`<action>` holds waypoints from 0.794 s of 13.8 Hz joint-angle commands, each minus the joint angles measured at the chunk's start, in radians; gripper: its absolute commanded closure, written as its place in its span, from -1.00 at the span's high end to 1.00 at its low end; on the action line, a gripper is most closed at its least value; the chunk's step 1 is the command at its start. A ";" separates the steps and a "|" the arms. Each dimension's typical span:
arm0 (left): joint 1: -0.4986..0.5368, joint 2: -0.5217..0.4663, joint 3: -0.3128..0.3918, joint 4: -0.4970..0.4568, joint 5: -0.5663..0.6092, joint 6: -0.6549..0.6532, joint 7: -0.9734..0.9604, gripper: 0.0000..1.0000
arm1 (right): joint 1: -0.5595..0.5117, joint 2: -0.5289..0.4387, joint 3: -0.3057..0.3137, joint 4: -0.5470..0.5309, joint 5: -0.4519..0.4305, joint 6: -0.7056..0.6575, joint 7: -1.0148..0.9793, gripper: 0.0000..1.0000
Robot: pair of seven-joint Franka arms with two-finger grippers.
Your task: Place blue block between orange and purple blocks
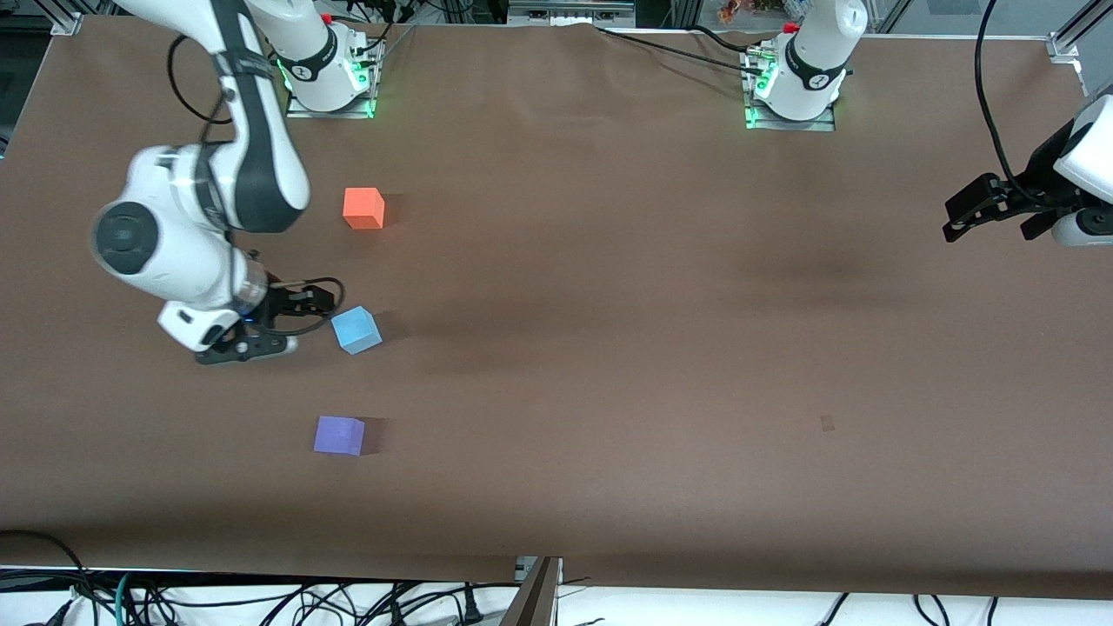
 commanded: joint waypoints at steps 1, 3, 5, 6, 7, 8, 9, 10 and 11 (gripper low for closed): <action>-0.003 -0.001 0.002 0.011 -0.017 -0.014 0.006 1.00 | 0.000 0.010 -0.058 0.123 0.013 -0.178 -0.014 1.00; -0.003 -0.001 0.002 0.011 -0.017 -0.014 0.006 1.00 | -0.018 -0.032 -0.050 0.169 0.010 -0.255 -0.003 1.00; -0.003 -0.001 0.002 0.011 -0.017 -0.014 0.006 1.00 | -0.096 -0.117 0.035 0.170 -0.031 -0.298 -0.008 1.00; -0.003 -0.001 0.002 0.011 -0.017 -0.014 0.006 1.00 | -0.172 -0.166 0.118 0.170 -0.094 -0.332 -0.011 1.00; -0.003 -0.001 0.002 0.011 -0.017 -0.014 0.006 1.00 | -0.252 -0.195 0.211 0.168 -0.155 -0.356 -0.014 1.00; -0.003 -0.001 0.002 0.011 -0.017 -0.014 0.006 1.00 | -0.339 -0.235 0.298 0.170 -0.204 -0.376 -0.012 1.00; -0.003 -0.001 0.002 0.011 -0.017 -0.014 0.006 1.00 | -0.413 -0.266 0.362 0.170 -0.235 -0.384 -0.009 1.00; -0.003 -0.001 0.002 0.011 -0.017 -0.014 0.006 1.00 | -0.449 -0.287 0.379 0.168 -0.238 -0.381 -0.009 1.00; -0.003 -0.001 0.002 0.011 -0.017 -0.014 0.006 1.00 | -0.457 -0.303 0.381 0.170 -0.238 -0.382 -0.012 1.00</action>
